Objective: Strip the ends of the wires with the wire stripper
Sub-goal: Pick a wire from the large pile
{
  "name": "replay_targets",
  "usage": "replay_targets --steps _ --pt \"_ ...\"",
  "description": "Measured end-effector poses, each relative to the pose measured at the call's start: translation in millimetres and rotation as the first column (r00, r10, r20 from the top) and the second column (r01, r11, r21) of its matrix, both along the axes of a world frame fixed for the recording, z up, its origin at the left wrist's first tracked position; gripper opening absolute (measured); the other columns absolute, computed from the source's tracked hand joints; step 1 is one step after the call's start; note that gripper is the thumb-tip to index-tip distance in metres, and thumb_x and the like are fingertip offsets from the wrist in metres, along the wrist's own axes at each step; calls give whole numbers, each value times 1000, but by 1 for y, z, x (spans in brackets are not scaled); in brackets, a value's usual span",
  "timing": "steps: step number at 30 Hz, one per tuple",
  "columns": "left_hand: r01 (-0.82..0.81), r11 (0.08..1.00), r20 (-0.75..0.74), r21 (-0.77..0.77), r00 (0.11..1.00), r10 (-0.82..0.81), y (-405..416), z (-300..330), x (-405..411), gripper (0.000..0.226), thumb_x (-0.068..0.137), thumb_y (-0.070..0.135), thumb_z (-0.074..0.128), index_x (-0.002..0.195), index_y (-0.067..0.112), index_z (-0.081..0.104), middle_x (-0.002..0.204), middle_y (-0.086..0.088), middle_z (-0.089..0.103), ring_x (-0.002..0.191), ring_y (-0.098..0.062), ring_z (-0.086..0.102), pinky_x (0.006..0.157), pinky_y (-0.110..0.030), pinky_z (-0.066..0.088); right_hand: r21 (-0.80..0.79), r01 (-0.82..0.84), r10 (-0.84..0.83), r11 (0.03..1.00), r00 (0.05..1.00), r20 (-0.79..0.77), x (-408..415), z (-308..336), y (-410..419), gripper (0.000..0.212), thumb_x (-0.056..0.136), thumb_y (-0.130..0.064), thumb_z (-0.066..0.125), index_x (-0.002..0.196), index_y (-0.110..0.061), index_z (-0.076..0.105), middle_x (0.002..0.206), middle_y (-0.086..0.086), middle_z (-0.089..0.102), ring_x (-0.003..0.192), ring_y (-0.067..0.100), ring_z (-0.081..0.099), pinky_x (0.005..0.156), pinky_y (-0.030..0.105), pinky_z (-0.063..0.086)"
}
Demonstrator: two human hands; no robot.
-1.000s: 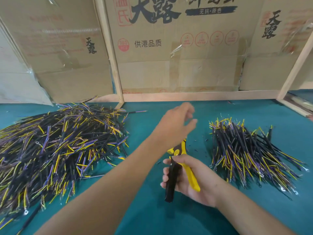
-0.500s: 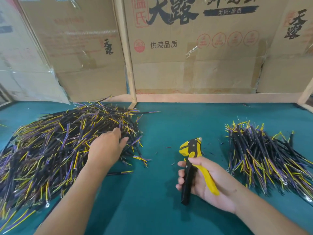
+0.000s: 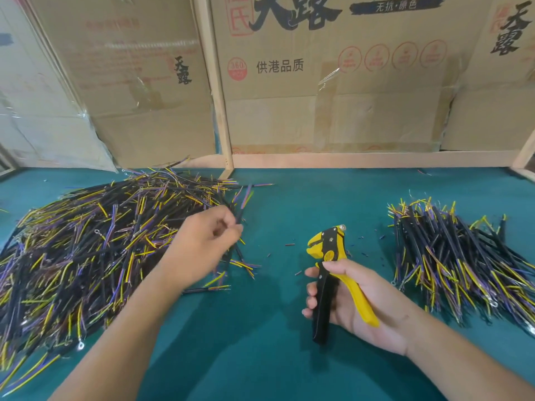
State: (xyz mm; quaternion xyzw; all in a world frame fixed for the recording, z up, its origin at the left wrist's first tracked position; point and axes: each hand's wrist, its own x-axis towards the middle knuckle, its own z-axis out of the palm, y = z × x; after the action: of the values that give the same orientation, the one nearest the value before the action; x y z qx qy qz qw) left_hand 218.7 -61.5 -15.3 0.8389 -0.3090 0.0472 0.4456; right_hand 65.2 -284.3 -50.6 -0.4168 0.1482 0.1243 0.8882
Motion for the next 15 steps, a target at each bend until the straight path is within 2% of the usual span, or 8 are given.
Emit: replay_targets --steps 1,2,3,5,8,13,15 --pt "69 968 -166 -243 980 -112 -8 0 -7 28 85 27 64 65 18 47 52 4 36 46 -12 28 44 -26 26 0 -2 2 1000 1000 -2 0 0 -1 45 81 -25 65 117 1 56 80 19 56 68 33 58 72 48 59" --pt "65 905 -293 -421 934 -204 -16 0 -13 25 80 29 63 62 20 48 53 3 31 45 -12 23 42 -22 22 3 -3 3 1000 1000 -5 0 0 -1 45 81 -25 65 117 1 56 80 19 56 67 33 58 72 48 59" --pt "44 853 -366 -521 890 -270 -23 -1 -19 22 77 29 61 61 22 49 52 4 29 44 -12 21 42 -19 20 7 -4 4 1000 1000 -7 0 0 -2 45 81 -26 65 117 1 56 80 20 56 67 33 58 72 48 59" --pt "5 831 -431 -556 853 -294 -34 -7 -27 22 82 23 58 62 23 51 51 6 29 43 -11 20 41 -18 21 21 -11 11 1000 1000 -6 0 -1 -4 46 79 -26 66 116 0 56 80 20 56 67 32 58 72 48 59" --pt "-91 818 -509 -568 820 -263 -42 -11 -32 33 99 11 46 68 23 49 52 9 26 42 -9 22 39 -17 22 27 -12 12 1000 1000 -4 3 -5 -5 48 77 -26 68 115 1 57 79 19 56 67 33 58 72 48 59" --pt "-248 663 -580 -707 741 -340 -42 -9 -32 32 100 13 40 72 22 27 54 5 20 45 -13 14 39 -23 15 36 -21 21 999 1000 1 6 -10 -7 46 81 -25 70 116 2 58 80 20 57 68 34 58 71 49 58" --pt "-287 632 -595 -720 724 -349 -42 -10 -30 30 99 14 41 73 21 27 53 5 23 45 -14 18 38 -22 18 48 -52 51 998 998 22 6 -14 -11 48 79 -23 78 115 2 61 83 21 57 70 35 59 75 50 57"
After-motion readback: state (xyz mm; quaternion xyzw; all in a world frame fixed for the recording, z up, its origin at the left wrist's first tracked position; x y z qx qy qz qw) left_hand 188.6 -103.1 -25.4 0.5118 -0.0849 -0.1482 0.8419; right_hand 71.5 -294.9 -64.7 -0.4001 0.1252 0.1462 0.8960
